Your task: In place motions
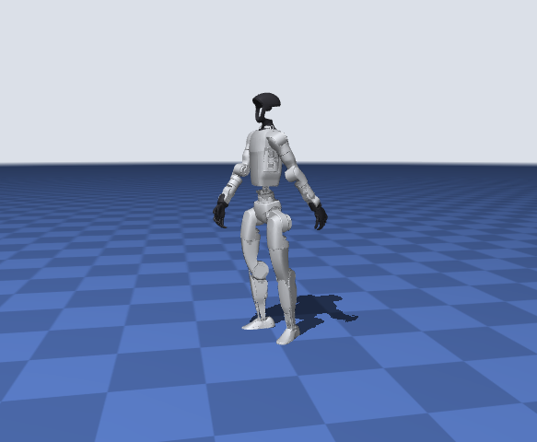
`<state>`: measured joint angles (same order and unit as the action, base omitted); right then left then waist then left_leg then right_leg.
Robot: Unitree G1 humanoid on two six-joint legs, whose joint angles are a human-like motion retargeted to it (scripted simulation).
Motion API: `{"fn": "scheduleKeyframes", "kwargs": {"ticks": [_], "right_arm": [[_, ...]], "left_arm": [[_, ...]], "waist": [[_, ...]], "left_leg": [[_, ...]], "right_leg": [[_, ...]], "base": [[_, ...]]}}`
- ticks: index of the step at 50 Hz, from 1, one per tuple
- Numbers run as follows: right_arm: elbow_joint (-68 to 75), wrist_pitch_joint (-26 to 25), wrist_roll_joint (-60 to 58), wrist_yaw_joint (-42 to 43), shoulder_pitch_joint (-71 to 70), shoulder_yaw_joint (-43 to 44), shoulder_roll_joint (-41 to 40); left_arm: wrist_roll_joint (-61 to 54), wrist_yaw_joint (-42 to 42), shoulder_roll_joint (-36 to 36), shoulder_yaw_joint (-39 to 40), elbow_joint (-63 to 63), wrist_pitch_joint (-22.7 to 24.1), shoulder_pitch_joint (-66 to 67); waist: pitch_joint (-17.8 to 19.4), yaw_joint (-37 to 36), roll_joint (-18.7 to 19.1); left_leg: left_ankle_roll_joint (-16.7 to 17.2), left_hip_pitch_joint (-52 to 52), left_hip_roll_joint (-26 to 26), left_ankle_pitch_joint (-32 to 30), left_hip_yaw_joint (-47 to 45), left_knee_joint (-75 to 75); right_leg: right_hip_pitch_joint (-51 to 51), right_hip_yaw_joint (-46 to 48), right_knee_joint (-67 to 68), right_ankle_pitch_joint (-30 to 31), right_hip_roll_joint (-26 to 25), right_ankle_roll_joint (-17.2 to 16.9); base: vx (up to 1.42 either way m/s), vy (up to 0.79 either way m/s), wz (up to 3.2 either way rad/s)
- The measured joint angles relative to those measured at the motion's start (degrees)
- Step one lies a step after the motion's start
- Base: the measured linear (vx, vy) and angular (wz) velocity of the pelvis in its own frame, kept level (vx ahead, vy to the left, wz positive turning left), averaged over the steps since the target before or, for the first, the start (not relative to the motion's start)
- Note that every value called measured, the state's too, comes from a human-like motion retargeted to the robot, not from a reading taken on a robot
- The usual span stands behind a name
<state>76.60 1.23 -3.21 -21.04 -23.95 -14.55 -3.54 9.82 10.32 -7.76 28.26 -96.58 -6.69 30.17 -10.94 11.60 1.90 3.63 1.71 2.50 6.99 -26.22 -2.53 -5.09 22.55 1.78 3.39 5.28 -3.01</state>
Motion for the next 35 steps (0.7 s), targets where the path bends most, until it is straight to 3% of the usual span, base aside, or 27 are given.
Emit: {"fn": "scheduleKeyframes", "kwargs": {"ticks": [7,15,26,35], "right_arm": [[0.71,0.90,-2.49,-0.22,0.54,-1.36,1.16],[10.98,-0.02,-8.03,3.25,10.65,0.52,5.03],[20.80,-5.95,-10.47,8.88,32.30,16.25,13.69],[20.80,-8.43,-4.10,12.65,40.23,22.89,17.04]], "left_arm": [[-1.61,0.24,0.05,1.49,0.54,-0.47,1.35],[-8.55,-4.19,0.98,-5.28,-0.38,-0.56,-16.03],[-13.37,0.33,4.79,-12.22,17.87,2.48,-45.79],[-14.84,-0.28,5.07,-14.50,27.61,6.20,-57.14]], "waist": [[-0.13,0.73,-0.25],[-0.65,1.73,-0.97],[0.30,3.81,-1.00],[1.44,4.50,-0.05]], "left_leg": [[-0.08,-0.55,-0.07,-0.26,1.02,0.14],[-0.45,-1.59,-0.34,-0.56,1.90,0.20],[-0.66,-2.70,0.01,-0.76,1.45,0.66],[-0.33,-2.12,0.69,-0.59,-1.17,0.78]], "right_leg": [[0.23,0.71,-0.11,-0.26,0.12,-0.04],[0.37,2.15,-0.42,-0.45,0.19,0.01],[-0.05,2.00,-0.67,-0.10,0.13,-0.17],[-1.04,-0.46,-0.44,0.76,-0.34,-0.18]], "base": [[0.00,0.00,0.00],[0.00,-0.02,0.04],[-0.03,-0.06,-0.07],[-0.04,0.00,-0.26]]}}
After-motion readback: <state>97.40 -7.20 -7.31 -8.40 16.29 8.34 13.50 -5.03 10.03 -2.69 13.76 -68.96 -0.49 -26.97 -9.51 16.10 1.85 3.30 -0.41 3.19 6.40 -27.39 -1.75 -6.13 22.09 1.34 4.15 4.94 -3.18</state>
